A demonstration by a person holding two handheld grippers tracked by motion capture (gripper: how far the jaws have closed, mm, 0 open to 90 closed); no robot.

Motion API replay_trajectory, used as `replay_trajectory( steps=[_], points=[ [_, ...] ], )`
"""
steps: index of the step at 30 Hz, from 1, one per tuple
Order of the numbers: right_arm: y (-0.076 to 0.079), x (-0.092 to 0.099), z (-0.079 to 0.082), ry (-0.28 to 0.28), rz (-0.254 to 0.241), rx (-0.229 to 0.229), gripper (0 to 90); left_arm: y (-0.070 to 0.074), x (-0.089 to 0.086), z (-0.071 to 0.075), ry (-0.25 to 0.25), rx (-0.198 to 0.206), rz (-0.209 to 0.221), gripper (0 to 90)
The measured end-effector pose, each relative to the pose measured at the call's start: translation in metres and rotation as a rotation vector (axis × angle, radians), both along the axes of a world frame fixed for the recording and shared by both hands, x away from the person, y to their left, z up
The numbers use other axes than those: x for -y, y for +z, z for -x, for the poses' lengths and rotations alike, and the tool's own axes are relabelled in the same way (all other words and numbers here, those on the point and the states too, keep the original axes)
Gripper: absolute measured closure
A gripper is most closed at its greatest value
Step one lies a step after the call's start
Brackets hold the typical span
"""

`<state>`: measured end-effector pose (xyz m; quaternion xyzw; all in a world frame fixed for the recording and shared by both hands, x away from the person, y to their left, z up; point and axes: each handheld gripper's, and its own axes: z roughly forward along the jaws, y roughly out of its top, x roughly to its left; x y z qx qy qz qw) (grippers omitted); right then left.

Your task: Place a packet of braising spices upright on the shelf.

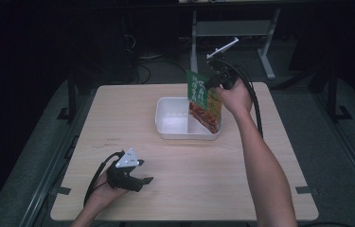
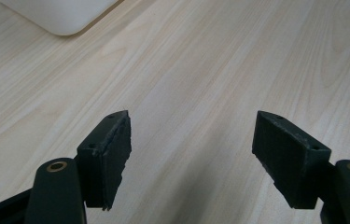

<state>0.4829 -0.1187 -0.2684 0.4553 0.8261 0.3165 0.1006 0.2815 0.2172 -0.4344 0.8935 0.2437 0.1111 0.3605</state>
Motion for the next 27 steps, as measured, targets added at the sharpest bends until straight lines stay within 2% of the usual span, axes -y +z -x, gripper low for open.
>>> replay_trajectory(
  steps=[19,27],
  points=[
    [-0.008,0.017,0.004,-0.032,-0.021,-0.007,88.0,0.0,0.001,0.0,-0.004,-0.001,-0.006,27.8],
    [-0.008,0.017,0.005,-0.027,-0.018,-0.007,86.1,0.0,0.001,0.0,-0.004,-0.001,-0.004,27.8]
  ],
)
